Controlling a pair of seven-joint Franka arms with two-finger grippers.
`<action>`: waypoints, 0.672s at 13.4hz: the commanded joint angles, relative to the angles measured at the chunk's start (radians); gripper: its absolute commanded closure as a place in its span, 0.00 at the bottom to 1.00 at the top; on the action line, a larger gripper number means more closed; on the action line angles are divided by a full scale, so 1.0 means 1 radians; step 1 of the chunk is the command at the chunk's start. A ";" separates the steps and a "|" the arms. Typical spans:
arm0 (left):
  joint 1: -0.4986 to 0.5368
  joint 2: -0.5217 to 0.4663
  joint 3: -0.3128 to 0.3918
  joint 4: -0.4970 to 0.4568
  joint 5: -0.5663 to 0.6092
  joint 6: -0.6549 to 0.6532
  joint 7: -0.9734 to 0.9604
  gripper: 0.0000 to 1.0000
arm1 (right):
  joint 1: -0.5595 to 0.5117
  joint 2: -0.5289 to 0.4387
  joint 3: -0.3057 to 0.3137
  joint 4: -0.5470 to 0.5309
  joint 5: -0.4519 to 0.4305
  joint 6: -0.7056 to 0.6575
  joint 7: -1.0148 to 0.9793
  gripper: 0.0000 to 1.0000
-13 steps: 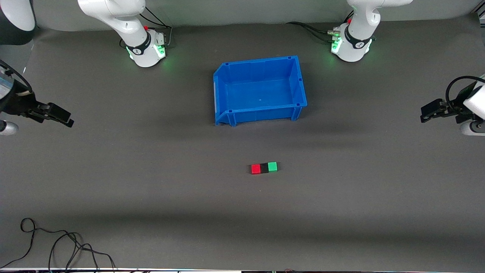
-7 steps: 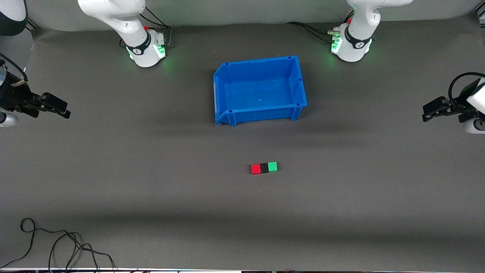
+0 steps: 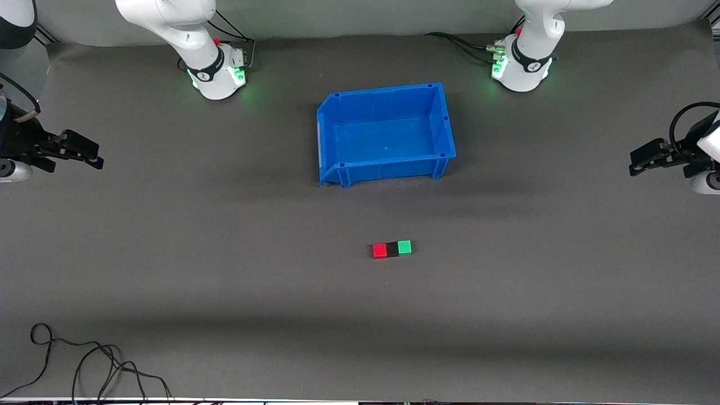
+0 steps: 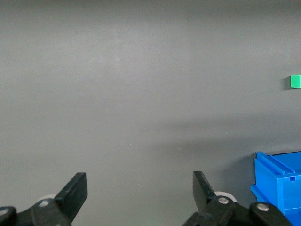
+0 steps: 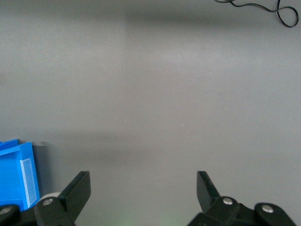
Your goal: Attach green and red cubes to black cube
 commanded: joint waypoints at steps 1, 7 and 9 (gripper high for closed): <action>0.001 0.015 0.001 0.035 0.013 -0.030 0.016 0.00 | -0.006 0.000 0.002 0.014 -0.011 -0.017 0.028 0.00; 0.001 0.020 0.000 0.035 0.000 -0.027 0.001 0.00 | 0.000 0.006 0.003 0.016 -0.005 -0.017 0.039 0.00; 0.001 0.022 0.000 0.035 -0.001 -0.023 0.001 0.00 | 0.000 0.005 0.003 0.016 -0.005 -0.017 0.041 0.00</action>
